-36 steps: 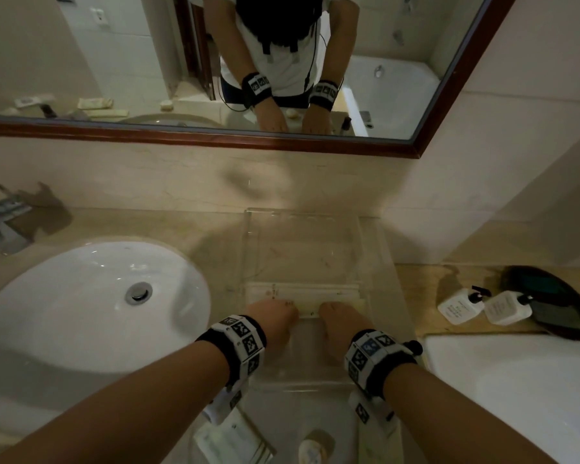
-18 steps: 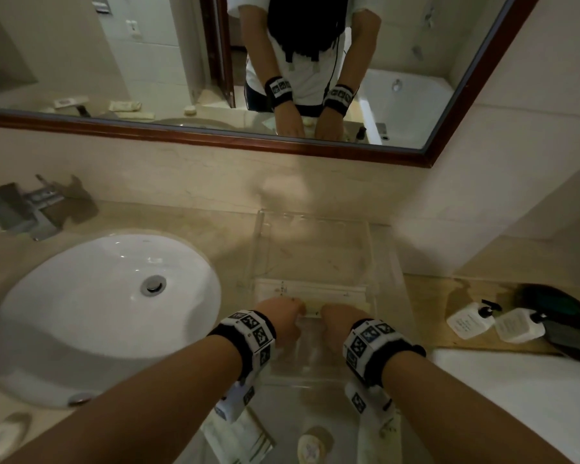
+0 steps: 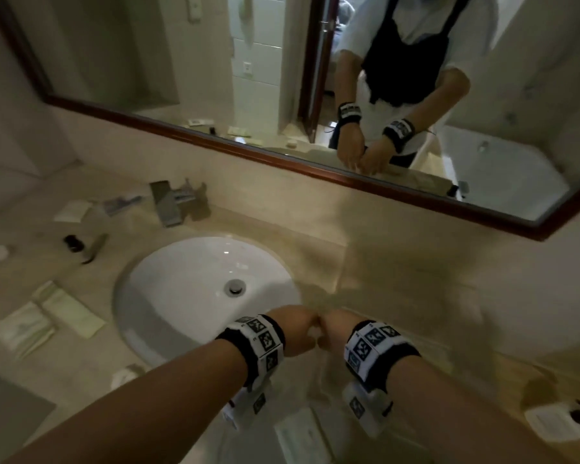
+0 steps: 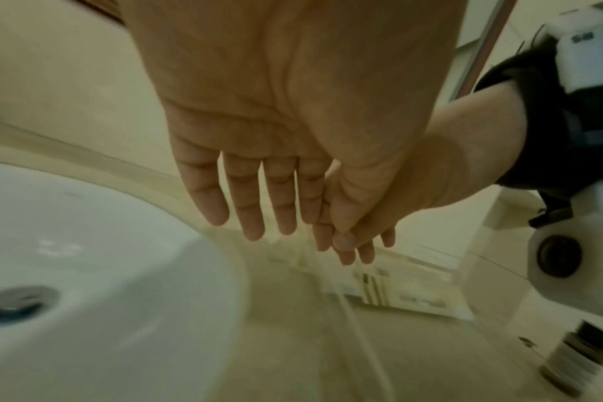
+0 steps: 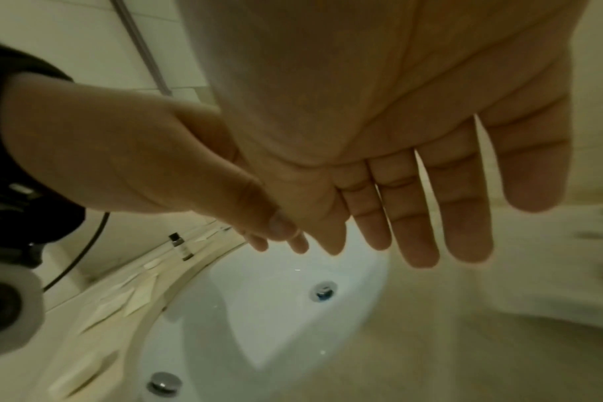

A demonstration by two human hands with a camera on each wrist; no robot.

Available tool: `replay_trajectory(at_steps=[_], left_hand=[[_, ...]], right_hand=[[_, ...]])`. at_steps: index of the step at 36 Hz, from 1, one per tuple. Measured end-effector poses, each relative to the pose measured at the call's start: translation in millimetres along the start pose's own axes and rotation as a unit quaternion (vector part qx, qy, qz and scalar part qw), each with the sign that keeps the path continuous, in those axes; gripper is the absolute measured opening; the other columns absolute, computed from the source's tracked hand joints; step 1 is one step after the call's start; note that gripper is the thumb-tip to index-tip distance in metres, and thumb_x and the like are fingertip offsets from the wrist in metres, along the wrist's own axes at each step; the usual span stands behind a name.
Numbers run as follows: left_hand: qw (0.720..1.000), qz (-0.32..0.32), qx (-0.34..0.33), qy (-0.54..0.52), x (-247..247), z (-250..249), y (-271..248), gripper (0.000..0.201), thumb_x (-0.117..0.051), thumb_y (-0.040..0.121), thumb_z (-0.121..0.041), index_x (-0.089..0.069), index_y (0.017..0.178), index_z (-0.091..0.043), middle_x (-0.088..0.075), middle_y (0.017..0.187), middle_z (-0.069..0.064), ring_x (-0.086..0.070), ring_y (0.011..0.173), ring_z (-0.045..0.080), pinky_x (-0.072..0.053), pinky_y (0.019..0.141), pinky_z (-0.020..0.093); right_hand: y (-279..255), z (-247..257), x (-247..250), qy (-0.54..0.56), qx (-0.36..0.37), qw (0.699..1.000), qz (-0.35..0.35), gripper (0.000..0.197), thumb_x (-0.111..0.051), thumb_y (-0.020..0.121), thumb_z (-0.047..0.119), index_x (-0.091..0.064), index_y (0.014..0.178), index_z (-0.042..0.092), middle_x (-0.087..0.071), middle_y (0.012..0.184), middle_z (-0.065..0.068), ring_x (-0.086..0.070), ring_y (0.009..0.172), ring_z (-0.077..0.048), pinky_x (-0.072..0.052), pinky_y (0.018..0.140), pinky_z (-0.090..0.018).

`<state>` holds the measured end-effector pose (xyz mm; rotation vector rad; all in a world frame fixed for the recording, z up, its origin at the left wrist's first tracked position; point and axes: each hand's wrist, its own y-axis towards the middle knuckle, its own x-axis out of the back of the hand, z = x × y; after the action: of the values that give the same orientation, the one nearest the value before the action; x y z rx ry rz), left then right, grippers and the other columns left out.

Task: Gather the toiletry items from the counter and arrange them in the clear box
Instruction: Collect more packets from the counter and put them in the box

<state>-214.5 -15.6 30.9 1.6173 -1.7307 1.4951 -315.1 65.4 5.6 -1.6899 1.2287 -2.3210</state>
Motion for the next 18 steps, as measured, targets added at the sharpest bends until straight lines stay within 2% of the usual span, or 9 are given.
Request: replay_trajectory(at_steps=[3, 5, 7, 9, 10, 13, 15, 18], left_hand=[[0.999, -0.006, 0.035, -0.008, 14.1, 45.6, -25.3, 0.046, -0.052, 0.094, -0.025, -0.045, 0.138, -0.015, -0.049, 0.141, 0.008, -0.049, 0.126, 0.026, -0.041, 0.104, 0.036], [0.998, -0.003, 0.061, -0.018, 23.3, 77.7, -43.4, 0.046, -0.050, 0.095, -0.026, -0.044, 0.138, -0.014, -0.049, 0.141, 0.009, -0.049, 0.126, 0.026, -0.041, 0.103, 0.036], [0.996, -0.004, 0.084, -0.026, 32.4, 109.9, -62.0, 0.042, -0.048, 0.096, -0.027, -0.048, 0.135, -0.012, -0.053, 0.137, 0.011, -0.053, 0.121, 0.028, -0.044, 0.100, 0.036], [0.994, -0.010, 0.103, -0.035, 39.2, 142.0, -80.7, 0.038, -0.047, 0.096, -0.025, -0.051, 0.131, -0.011, -0.056, 0.132, 0.013, -0.055, 0.116, 0.029, -0.045, 0.094, 0.035], [0.993, -0.015, 0.112, -0.040, 41.7, 157.9, -90.0, 0.037, -0.047, 0.096, -0.024, -0.052, 0.130, -0.011, -0.056, 0.131, 0.012, -0.055, 0.116, 0.030, -0.044, 0.092, 0.034], [0.987, -0.026, 0.141, -0.065, 44.7, 207.7, -117.4, 0.039, -0.049, 0.095, -0.024, -0.050, 0.132, -0.012, -0.055, 0.133, 0.011, -0.054, 0.118, 0.029, -0.043, 0.093, 0.034], [0.983, -0.019, 0.159, -0.093, 44.9, 242.3, -133.6, 0.042, -0.050, 0.095, -0.024, -0.046, 0.136, -0.013, -0.053, 0.135, 0.009, -0.053, 0.119, 0.027, -0.044, 0.096, 0.035], [0.975, -0.014, 0.184, -0.128, 45.7, 292.0, -155.0, 0.046, -0.050, 0.094, -0.022, -0.041, 0.140, -0.019, -0.054, 0.134, 0.007, -0.055, 0.117, 0.027, -0.046, 0.094, 0.035]], right_hand=[[28.3, 49.8, 5.7, -0.036, 0.029, 0.999, 0.005, 0.031, -0.052, 0.087, 0.030, -0.059, 0.111, 0.012, -0.065, 0.112, -0.012, -0.063, 0.096, -0.031, -0.051, 0.082, -0.036], [36.6, 90.6, 13.1, -0.044, 0.052, 0.998, 0.004, 0.025, -0.053, 0.087, 0.027, -0.061, 0.106, 0.012, -0.065, 0.101, -0.010, -0.063, 0.092, -0.030, -0.049, 0.077, -0.034], [50.4, 129.7, 15.7, -0.060, 0.063, 0.996, 0.006, 0.012, -0.051, 0.086, 0.023, -0.058, 0.081, 0.015, -0.060, 0.077, -0.006, -0.059, 0.074, -0.026, -0.046, 0.066, -0.032], [67.2, 168.7, 15.2, -0.062, 0.075, 0.995, 0.010, 0.020, -0.049, 0.085, 0.022, -0.051, 0.066, 0.016, -0.058, 0.070, -0.006, -0.051, 0.061, -0.023, -0.044, 0.060, -0.032], [74.7, 187.4, 14.8, -0.060, 0.081, 0.995, 0.006, 0.020, -0.049, 0.085, 0.023, -0.053, 0.068, 0.015, -0.062, 0.076, -0.008, -0.051, 0.060, -0.023, -0.046, 0.061, -0.033], [100.7, 239.5, 8.4, -0.058, 0.124, 0.991, 0.003, 0.023, -0.049, 0.085, 0.029, -0.064, 0.096, 0.017, -0.067, 0.093, -0.006, -0.058, 0.071, -0.023, -0.050, 0.068, -0.032], [114.7, 274.2, 5.3, -0.059, 0.151, 0.987, 0.001, 0.030, -0.050, 0.081, 0.034, -0.064, 0.106, 0.022, -0.070, 0.103, -0.006, -0.063, 0.080, -0.023, -0.049, 0.070, -0.032], [129.7, 322.9, 4.5, -0.068, 0.169, 0.983, 0.009, 0.037, -0.051, 0.086, 0.029, -0.057, 0.122, 0.023, -0.066, 0.116, -0.007, -0.063, 0.090, -0.025, -0.049, 0.077, -0.032]])
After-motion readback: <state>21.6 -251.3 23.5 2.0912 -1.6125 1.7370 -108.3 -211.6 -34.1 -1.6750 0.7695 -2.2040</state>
